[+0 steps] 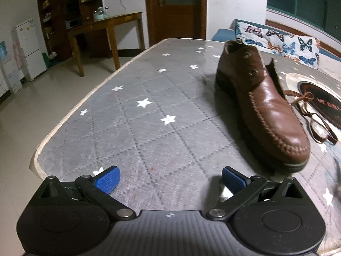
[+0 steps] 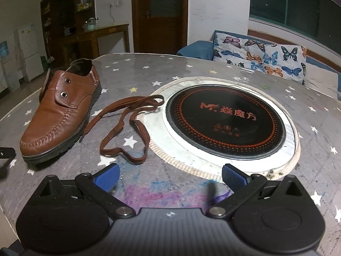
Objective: Lace up shoes with both hands
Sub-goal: 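Move both tools toward the brown shoe and loose brown shoelace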
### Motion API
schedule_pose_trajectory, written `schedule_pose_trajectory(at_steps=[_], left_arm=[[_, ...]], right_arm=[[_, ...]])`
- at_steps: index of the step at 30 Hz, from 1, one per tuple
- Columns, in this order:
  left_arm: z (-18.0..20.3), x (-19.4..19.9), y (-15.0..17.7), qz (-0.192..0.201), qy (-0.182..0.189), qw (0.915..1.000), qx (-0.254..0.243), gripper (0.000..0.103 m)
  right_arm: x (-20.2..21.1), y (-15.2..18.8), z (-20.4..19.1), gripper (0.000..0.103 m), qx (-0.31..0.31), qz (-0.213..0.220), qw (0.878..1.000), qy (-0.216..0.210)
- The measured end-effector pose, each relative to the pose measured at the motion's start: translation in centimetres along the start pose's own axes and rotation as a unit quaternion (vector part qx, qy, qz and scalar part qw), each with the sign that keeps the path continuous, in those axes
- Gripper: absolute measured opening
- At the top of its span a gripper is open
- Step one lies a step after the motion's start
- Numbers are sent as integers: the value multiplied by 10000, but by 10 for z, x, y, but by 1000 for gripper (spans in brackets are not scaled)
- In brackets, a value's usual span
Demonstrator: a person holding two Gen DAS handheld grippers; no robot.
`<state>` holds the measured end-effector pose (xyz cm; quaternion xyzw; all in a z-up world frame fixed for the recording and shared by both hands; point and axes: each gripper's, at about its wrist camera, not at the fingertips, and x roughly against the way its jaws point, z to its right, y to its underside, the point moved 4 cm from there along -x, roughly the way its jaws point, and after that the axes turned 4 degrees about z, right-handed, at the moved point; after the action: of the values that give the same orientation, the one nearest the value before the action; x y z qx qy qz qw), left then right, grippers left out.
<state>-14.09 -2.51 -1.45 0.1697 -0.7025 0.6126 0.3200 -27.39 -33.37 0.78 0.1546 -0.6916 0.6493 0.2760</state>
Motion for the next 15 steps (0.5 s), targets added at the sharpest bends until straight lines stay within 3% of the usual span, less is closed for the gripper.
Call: schedule_pose_trajectory(at_steps=[15], left_arm=[[28,8,2,-86,449,9984,-333,103]], right_arm=[[4,2,-6,102,49,0,9999,-115]])
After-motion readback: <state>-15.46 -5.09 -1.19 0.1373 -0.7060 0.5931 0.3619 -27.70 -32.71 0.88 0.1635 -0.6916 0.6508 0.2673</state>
